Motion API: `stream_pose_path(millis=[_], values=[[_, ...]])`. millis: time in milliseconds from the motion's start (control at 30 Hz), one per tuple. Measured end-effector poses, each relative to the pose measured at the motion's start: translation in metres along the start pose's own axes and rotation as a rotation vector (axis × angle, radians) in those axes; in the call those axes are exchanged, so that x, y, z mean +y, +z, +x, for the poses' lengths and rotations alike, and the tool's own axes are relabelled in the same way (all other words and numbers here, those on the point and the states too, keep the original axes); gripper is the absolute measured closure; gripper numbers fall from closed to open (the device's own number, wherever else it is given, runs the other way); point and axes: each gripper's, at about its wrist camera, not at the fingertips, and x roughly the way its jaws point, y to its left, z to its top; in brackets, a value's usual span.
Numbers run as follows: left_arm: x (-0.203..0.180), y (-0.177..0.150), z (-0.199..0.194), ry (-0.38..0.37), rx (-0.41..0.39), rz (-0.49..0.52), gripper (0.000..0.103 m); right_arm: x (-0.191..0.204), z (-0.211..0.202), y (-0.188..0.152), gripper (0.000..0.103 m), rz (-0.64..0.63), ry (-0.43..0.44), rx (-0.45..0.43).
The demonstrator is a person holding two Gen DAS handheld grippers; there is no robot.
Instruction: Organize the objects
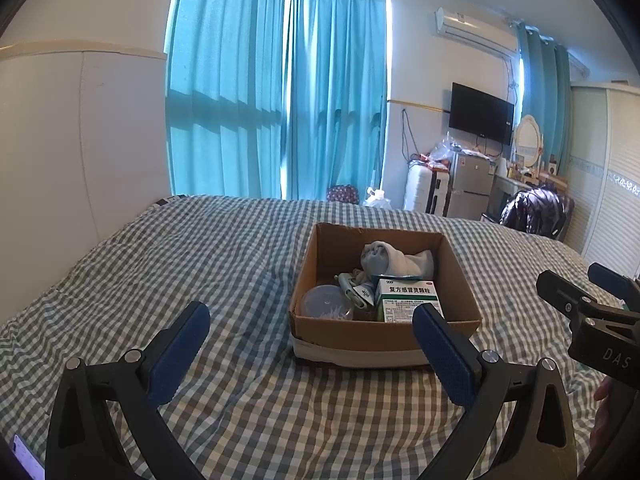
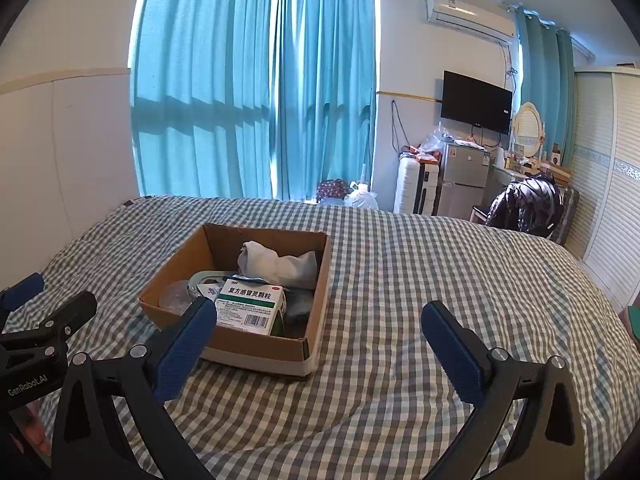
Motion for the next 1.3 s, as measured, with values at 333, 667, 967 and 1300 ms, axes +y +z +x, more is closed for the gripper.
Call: stream_pose_path(millis=[333, 667, 967, 1300], values=[[0.0014, -0.0001, -0.0024, 0.004, -0.002, -0.004, 0.0, 0.001, 0.0002, -0.0011, 0.0, -0.002, -0.002, 0.002], [0.0014, -0.0002, -0.0021, -0.006, -0.005, 0.005, 0.0, 0.0021, 0.0021, -0.0019, 0.0, -0.005, -0.002, 0.008], [-0.0004, -0.001, -0.0026, -0.001, -0.01, 0.009, 0.0, 0.0021, 0.0023, -0.0031, 0.0, -0.007, -0.004, 0.013], [0.0008, -0.0014, -0.0029, -0.002, -0.007, -0.002, 0.0, 0.0029, 0.0029, -0.0043, 0.0, -0.011, -0.002, 0.018]])
